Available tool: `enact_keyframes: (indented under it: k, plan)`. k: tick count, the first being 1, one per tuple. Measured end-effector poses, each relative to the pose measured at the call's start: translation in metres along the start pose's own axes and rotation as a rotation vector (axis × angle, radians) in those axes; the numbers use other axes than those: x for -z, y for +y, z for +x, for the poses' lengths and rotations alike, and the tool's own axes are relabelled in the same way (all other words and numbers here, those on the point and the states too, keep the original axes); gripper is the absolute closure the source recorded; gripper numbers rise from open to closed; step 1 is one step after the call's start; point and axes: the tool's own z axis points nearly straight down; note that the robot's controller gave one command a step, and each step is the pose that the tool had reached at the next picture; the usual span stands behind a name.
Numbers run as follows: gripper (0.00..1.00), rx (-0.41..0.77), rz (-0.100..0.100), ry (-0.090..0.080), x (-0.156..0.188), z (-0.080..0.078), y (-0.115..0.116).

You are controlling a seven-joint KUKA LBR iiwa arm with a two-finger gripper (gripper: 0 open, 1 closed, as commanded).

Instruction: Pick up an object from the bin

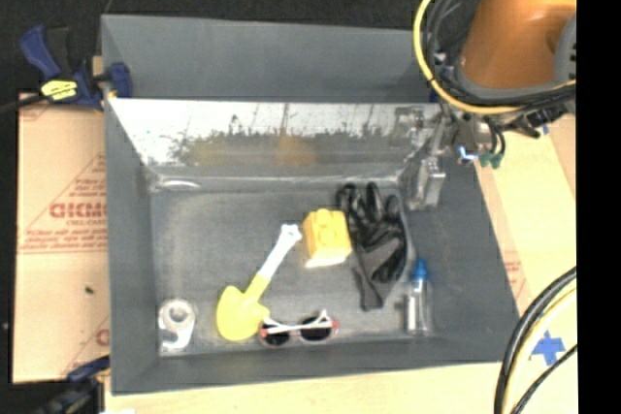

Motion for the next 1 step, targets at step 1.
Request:
enact_keyframes:
  k: [1]
  plan:
    - [0.0, 0.0, 0.0, 0.0, 0.0, 0.0, 0.0]
